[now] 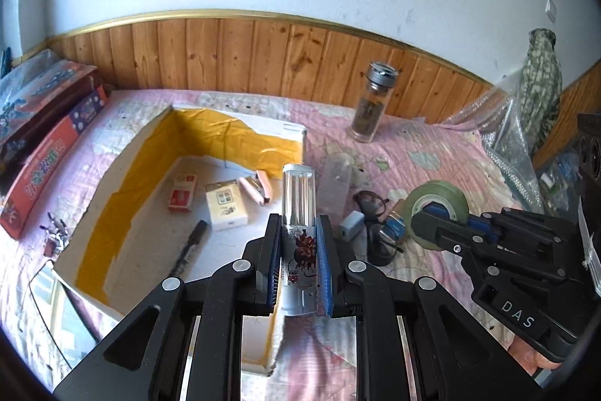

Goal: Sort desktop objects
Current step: 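Carry the glass bottle and green tape roll toward the cardboard box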

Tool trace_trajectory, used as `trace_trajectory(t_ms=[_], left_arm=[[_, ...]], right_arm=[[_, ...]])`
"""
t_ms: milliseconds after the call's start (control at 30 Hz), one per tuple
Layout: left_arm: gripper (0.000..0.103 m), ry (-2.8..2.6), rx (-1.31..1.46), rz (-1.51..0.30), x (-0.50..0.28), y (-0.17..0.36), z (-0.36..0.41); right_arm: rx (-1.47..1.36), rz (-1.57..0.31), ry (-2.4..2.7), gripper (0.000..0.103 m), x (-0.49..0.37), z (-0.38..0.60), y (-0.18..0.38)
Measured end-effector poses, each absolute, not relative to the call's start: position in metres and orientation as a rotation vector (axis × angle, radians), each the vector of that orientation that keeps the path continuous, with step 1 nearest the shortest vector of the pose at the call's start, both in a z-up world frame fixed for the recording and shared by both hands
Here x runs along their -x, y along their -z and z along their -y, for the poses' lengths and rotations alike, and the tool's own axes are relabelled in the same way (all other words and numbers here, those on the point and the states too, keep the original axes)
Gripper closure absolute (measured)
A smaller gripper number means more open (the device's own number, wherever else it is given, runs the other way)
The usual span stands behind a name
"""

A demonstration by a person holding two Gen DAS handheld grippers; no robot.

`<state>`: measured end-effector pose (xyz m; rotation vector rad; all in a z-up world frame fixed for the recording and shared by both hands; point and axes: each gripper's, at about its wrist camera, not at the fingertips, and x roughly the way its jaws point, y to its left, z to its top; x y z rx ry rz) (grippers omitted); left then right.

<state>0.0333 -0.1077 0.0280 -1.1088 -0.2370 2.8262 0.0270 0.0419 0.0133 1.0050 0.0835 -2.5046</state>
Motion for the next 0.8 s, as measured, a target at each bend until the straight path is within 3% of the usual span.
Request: trace_trajectory(t_ms=[800], left_arm=[[0.086,-2.919,1.034,0.337,-0.037,-0.06,0.201]], right_arm=[[-0.88,-0.176,2.396,0.093,-0.036,0.048,-0.049]])
